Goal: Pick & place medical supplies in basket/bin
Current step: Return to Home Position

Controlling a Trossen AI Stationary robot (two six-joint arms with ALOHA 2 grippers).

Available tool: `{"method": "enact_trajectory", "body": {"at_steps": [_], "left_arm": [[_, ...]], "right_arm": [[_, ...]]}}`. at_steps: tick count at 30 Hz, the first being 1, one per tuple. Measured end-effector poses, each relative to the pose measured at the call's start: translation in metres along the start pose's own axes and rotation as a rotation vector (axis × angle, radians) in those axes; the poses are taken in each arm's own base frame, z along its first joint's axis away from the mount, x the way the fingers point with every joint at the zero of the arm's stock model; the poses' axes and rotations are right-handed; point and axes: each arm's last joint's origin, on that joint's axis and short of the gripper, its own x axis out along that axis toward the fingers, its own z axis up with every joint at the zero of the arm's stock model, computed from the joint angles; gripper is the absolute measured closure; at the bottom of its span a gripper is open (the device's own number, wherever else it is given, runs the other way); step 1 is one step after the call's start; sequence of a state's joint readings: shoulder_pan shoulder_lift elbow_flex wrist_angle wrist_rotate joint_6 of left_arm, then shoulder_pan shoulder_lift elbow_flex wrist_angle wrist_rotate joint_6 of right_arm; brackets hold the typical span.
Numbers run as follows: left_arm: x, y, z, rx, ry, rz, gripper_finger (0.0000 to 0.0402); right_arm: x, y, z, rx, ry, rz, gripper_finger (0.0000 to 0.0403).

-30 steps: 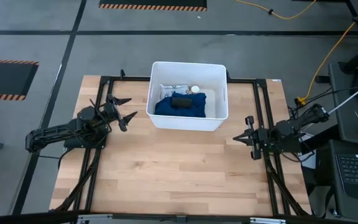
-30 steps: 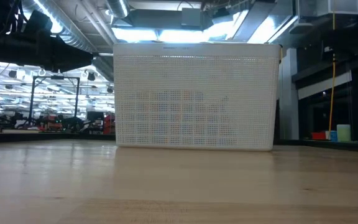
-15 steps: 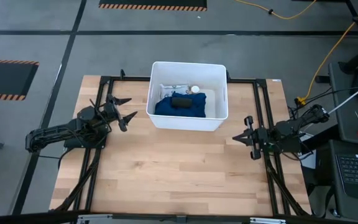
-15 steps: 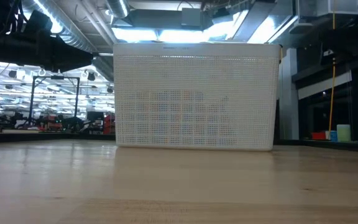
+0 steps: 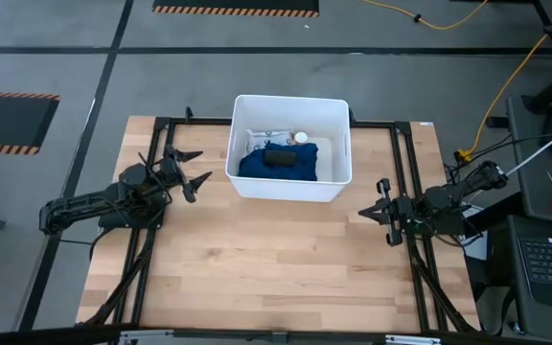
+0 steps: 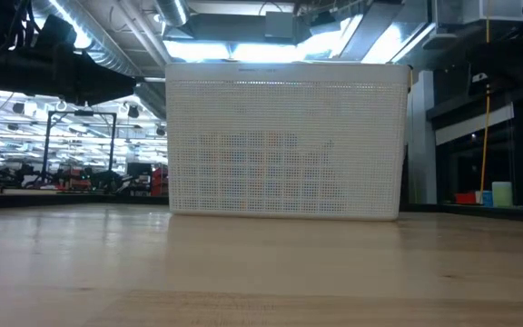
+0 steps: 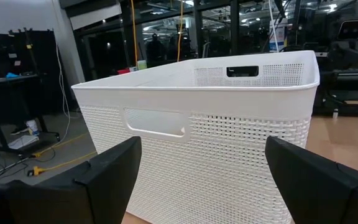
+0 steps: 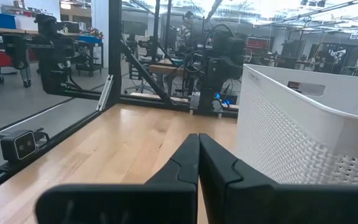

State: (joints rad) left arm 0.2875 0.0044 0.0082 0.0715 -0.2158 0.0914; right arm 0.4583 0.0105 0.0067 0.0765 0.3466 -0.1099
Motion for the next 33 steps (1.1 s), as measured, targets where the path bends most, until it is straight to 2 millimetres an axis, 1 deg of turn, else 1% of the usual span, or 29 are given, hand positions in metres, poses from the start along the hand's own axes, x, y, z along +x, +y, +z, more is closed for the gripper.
{"method": "enact_trajectory", "body": {"at_steps": [7, 10, 15, 19, 25, 28, 33], "left_arm": [[0.0, 0.0, 0.0, 0.0, 0.0, 0.0, 0.0065], [0.0, 0.0, 0.0, 0.0, 0.0, 0.0, 0.0065], [0.0, 0.0, 0.0, 0.0, 0.0, 0.0, 0.0065], [0.0, 0.0, 0.0, 0.0, 0.0, 0.0, 0.0065], [0.0, 0.0, 0.0, 0.0, 0.0, 0.0, 0.0065], [0.0, 0.0, 0.0, 0.0, 0.0, 0.0, 0.0065], [0.0, 0.0, 0.0, 0.0, 0.0, 0.0, 0.0065]], "right_arm": [[0.0, 0.0, 0.0, -0.009, 0.0, 0.0, 0.0395], [0.0, 0.0001, 0.0, -0.063, -0.001, 0.001, 0.0395], [0.0, 0.0, 0.0003, 0.026, -0.003, 0.0, 0.0395], [0.0003, -0.003, 0.0001, 0.026, -0.006, -0.006, 0.0395], [0.0016, -0.0051, -0.0024, 0.037, 0.009, 0.086, 0.0395], [0.0015, -0.0048, -0.0024, -0.007, 0.006, 0.095, 0.0395], [0.0017, -0.0048, -0.0027, -0.011, 0.009, 0.096, 0.0395]]}}
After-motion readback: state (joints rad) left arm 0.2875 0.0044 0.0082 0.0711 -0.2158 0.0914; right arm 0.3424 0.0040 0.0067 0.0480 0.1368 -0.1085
